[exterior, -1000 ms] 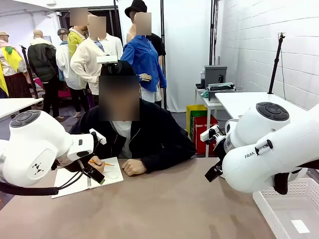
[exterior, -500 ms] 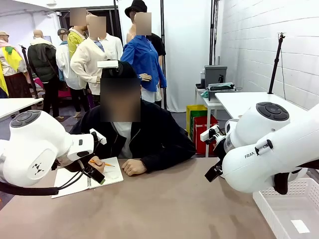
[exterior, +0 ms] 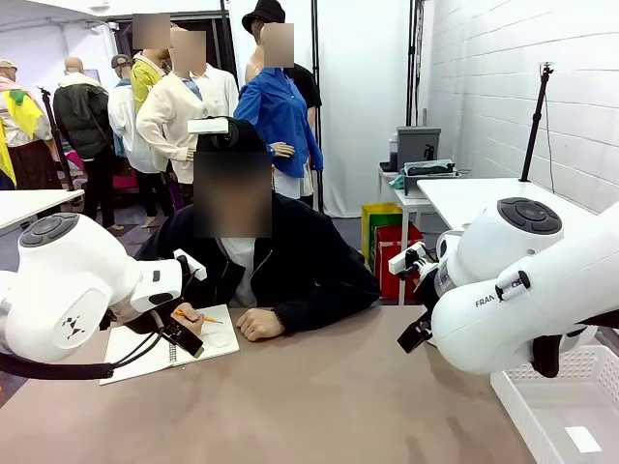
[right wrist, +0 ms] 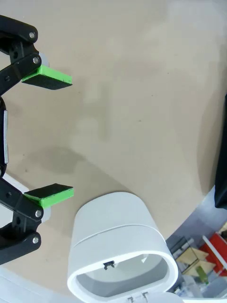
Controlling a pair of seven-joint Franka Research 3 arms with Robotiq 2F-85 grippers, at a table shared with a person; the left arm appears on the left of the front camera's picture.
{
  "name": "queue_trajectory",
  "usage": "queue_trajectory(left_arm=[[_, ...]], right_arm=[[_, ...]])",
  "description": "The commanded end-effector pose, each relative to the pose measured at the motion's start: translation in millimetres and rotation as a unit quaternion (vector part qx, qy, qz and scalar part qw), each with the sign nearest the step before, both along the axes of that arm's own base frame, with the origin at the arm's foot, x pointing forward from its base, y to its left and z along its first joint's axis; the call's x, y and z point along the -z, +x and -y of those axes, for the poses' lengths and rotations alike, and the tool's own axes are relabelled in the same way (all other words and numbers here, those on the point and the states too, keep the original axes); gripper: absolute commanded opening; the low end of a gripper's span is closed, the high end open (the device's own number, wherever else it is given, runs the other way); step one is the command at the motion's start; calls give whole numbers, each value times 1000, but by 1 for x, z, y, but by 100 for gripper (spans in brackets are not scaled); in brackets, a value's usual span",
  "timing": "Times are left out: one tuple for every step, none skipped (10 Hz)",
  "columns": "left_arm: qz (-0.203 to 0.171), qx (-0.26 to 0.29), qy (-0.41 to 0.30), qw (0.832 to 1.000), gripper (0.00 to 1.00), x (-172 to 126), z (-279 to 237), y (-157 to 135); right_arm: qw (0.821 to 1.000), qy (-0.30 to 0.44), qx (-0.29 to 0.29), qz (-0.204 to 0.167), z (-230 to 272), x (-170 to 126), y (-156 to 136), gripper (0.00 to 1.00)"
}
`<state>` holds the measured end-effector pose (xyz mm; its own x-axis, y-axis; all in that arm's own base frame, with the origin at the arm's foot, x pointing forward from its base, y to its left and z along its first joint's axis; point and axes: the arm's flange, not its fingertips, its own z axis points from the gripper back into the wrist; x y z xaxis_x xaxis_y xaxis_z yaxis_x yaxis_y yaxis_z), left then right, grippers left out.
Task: Sort the paper based on its condition.
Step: If a person hands you a paper, place it in the Organizing basket , and if it's crumpled, put it in the Trash can.
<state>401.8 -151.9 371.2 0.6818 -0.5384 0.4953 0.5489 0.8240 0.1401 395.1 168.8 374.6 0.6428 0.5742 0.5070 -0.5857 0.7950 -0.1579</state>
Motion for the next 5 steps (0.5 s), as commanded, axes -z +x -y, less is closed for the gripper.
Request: queue_trajectory(left_arm=[[0,-1,-1,1000,100,0,-1,0],[0,-1,-1,1000,100,0,-1,0],[0,-1,-1,1000,100,0,-1,0],[0,-1,-1,1000,100,0,-1,0],[0,0,0,1000,100,0,0,0]], right_arm=[[1000,0,0,0,0,0,0,100],[1000,0,0,0,0,0,0,100],[1000,0,0,0,0,0,0,100],[1000,0,0,0,0,0,0,100],[1000,0,0,0,0,0,0,100]])
